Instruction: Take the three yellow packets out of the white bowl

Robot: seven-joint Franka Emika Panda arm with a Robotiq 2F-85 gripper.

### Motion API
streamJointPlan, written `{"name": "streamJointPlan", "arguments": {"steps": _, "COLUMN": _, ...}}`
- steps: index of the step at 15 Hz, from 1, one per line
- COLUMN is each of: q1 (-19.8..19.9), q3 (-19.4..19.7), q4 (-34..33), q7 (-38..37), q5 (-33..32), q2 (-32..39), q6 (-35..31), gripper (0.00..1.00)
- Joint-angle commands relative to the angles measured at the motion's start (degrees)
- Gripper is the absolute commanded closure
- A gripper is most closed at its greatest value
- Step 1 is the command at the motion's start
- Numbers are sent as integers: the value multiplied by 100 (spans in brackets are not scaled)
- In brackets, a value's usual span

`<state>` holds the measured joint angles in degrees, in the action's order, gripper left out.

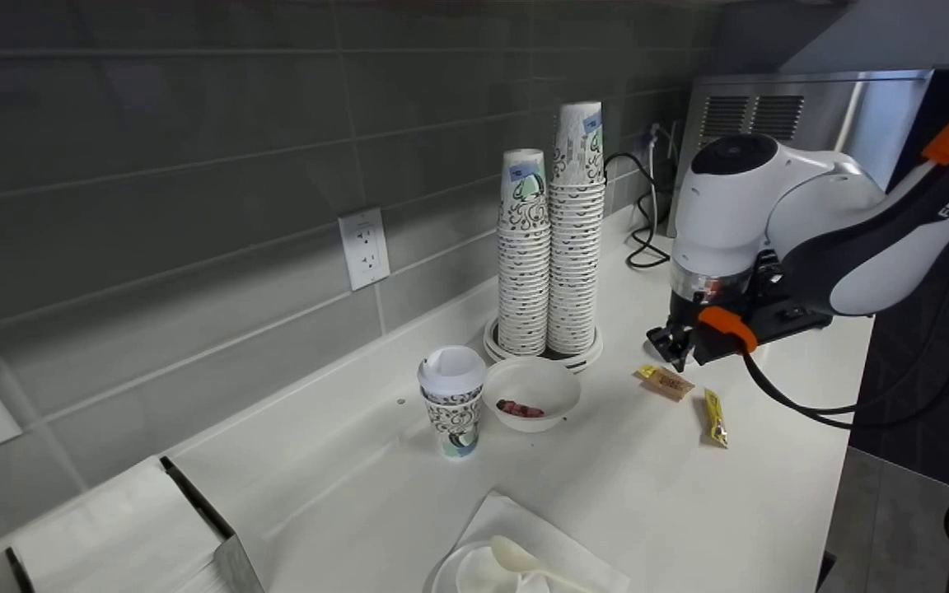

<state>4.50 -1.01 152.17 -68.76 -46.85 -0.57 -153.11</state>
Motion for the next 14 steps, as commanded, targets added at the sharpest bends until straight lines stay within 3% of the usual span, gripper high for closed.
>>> {"name": "streamJointPlan", "arguments": {"steps": 1, "q1": -1, "q3": 2, "q4": -253, "q7": -39, "q5": -233, "q2": 263, "q6": -458, "gripper": 33}}
{"name": "streamJointPlan", "arguments": {"steps": 5, "q1": -19, "q3": -29, "q4": -405, "q7": 358, "q5": 25, "q2": 377, "q6": -1283, "gripper": 5}}
{"name": "streamJointPlan", "arguments": {"steps": 6, "q1": -20, "q3": -42, "q4": -433, "q7": 468, "q5": 90, "q2": 425, "q6": -1457, "gripper": 1}}
{"name": "streamJointPlan", "arguments": {"steps": 11, "q1": -15, "q3": -309, "q4": -687, "q7": 1524, "q5": 535, "q2": 960, "q6": -2490, "gripper": 0}}
{"name": "streamJointPlan", "arguments": {"steps": 14, "q1": 126, "q3": -794, "q4": -964, "q7": 2284, "q5": 942, "q2": 1452, "q6": -2614, "gripper": 0}}
